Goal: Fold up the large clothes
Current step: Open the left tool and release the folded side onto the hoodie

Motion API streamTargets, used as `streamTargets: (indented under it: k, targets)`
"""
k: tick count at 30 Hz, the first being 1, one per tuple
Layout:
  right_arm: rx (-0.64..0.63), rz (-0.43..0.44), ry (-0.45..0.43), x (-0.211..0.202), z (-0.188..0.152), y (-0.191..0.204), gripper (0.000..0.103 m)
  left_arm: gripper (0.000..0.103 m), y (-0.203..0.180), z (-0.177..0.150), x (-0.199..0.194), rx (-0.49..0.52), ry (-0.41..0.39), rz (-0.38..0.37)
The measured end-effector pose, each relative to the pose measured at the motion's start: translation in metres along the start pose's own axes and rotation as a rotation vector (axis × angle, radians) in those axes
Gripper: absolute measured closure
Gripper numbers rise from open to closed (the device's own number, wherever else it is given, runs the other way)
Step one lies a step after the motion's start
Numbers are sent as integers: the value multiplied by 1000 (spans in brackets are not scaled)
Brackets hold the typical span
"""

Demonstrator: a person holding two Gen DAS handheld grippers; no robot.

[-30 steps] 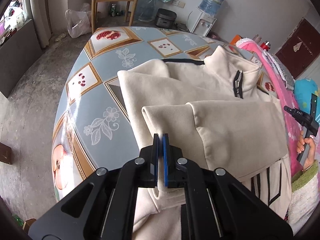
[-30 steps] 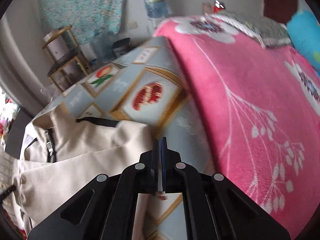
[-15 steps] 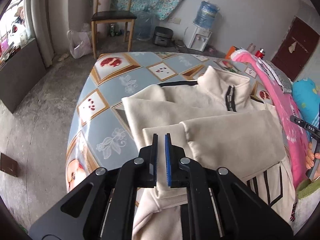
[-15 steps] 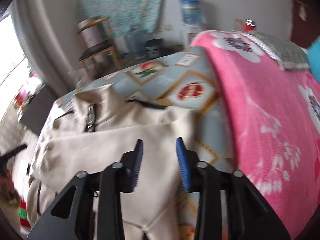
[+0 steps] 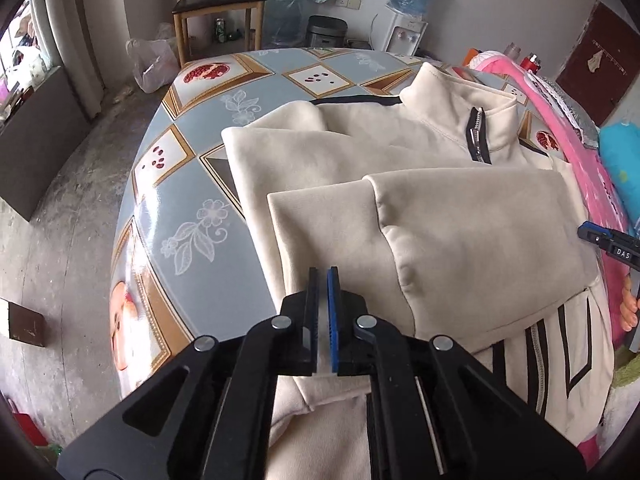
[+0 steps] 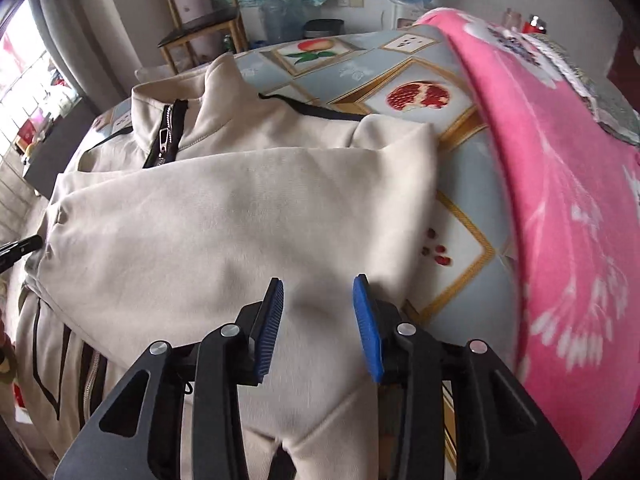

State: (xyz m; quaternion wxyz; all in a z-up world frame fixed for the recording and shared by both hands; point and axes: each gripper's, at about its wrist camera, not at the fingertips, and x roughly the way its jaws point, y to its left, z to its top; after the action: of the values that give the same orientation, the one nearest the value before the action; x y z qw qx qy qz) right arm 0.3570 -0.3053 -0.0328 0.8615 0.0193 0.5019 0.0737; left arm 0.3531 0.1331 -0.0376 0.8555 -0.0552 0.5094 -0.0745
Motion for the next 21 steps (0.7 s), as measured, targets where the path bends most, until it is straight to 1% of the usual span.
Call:
streamTargets:
  k: [2, 4, 5, 7, 8, 9, 10, 12, 14, 15, 16, 17, 19, 21]
  targets:
    - [-21, 37, -16, -12, -8, 10, 66, 98, -8, -5, -11, 35, -6, -31]
    - [-67, 49, -28, -16, -20, 28, 66, 97, -19, -11, -17, 82, -5, -50]
    - [-89, 35, -26, -13, -23, 34, 66, 93, -24, -13, -15, 100, 4, -50]
    - [-121, -21, -1, 4, -30, 43, 65, 86, -30, -17, -4, 116, 36, -27]
    - [-113, -32, -3, 9, -35, 43, 65, 86, -31, -20, 5, 118, 56, -14]
    - [-93, -20, -25, 9, -36, 40, 64, 86, -30, -23, 8, 123, 38, -13]
    - [-72, -7, -19, 5, -37, 36, 64, 86, -30, -25, 7, 132, 27, -13]
    - [-12, -10, -7, -3, -38, 31, 64, 86, -28, -25, 2, 120, 31, -7]
    - [10, 28, -27, -16, -41, 36, 64, 86, -29, -27, -11, 113, 12, -14]
    - [7, 47, -44, -22, -44, 42, 61, 86, -32, -28, -17, 122, -4, -21]
    - [-6, 51, -58, -26, -46, 52, 54, 84, -36, -29, -22, 131, -19, -30]
    - [-22, 45, -66, -26, -46, 61, 49, 79, -40, -29, -24, 138, -28, -39]
    - [-46, 39, -61, -20, -46, 77, 47, 74, -52, -28, -19, 156, -29, -50]
    - [-55, 16, -29, -6, -47, 90, 47, 73, -66, -28, -4, 185, 2, -40]
